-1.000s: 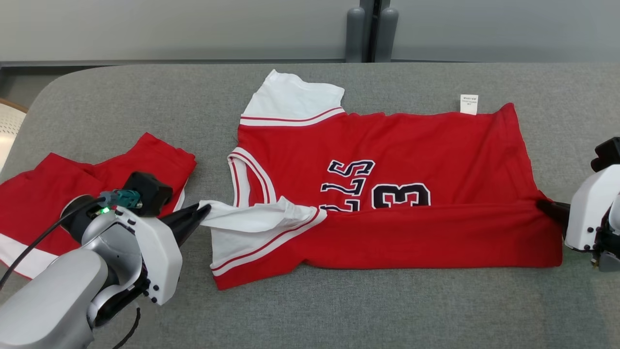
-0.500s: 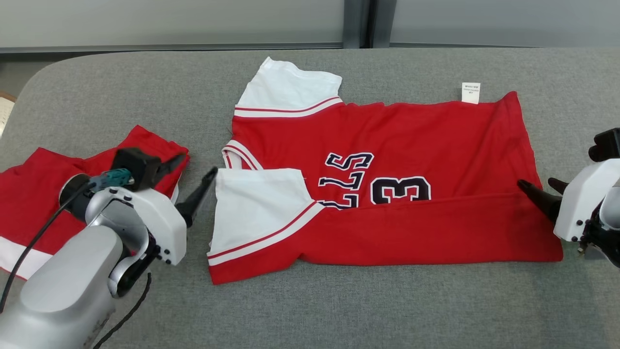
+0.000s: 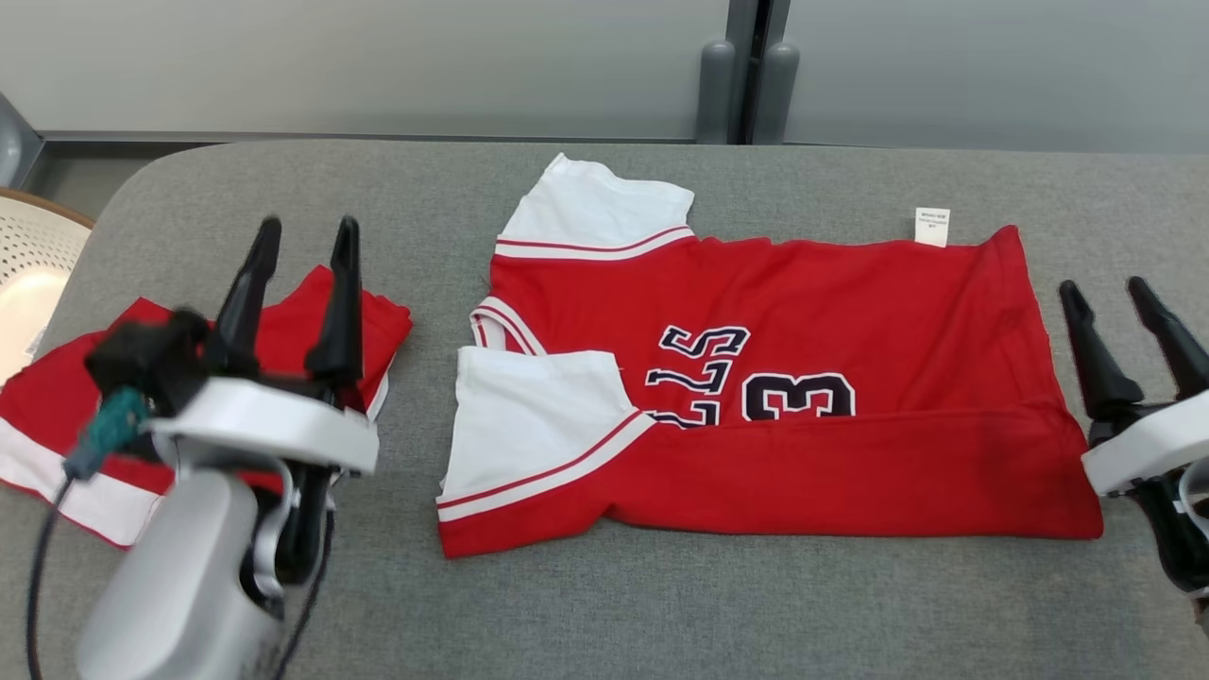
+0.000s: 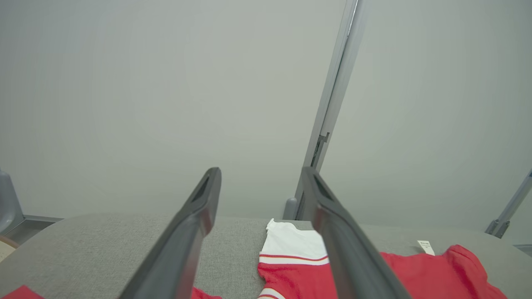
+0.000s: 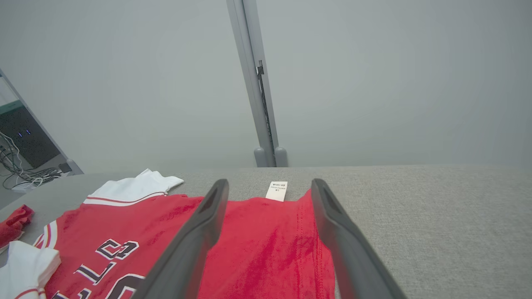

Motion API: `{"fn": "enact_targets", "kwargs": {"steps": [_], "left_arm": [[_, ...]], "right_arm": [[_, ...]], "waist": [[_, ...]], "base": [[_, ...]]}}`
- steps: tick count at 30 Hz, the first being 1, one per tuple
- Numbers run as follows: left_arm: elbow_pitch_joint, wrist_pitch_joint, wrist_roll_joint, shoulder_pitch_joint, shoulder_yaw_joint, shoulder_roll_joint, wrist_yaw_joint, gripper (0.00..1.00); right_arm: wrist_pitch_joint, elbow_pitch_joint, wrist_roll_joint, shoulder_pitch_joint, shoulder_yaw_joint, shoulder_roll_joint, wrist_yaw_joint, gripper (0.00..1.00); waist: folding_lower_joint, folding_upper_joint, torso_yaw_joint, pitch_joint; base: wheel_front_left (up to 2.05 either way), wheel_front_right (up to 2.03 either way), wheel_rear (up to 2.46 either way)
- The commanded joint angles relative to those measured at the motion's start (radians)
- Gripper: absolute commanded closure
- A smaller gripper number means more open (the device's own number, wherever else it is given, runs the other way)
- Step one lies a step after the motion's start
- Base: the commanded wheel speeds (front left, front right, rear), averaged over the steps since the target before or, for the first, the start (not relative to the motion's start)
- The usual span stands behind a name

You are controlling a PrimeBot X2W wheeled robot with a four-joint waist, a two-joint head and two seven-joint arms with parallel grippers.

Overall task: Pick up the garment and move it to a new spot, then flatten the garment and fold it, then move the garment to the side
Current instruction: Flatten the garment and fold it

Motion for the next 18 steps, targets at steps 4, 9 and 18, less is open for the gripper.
{"fn": "enact_targets", "kwargs": {"steps": [4, 9, 18], "left_arm": [[-0.069, 0.001, 0.122, 0.135, 0.134, -0.089, -0.040, 0.00], [-0.084, 0.000, 0.241, 0.236, 0.235, -0.191, -0.103, 0.00], [-0.038, 0.000, 0.344, 0.354, 0.332, -0.265, -0.162, 0.00]], "right_arm": [[-0.046, -0.050, -0.141, 0.050, -0.128, 0.058, 0.000, 0.00], [-0.044, -0.230, -0.354, 0.192, -0.316, 0.193, 0.000, 0.00], [-0.045, -0.444, -0.567, 0.382, -0.457, 0.399, 0.000, 0.00]], "waist": [[0.0000, -0.0001, 0.001, -0.010], [0.0000, -0.0001, -0.005, -0.021], [0.0000, -0.0001, -0.020, -0.031]], "base": [[0.00, 0.00, 0.00], [0.00, 0.00, 0.00], [0.00, 0.00, 0.00]]}}
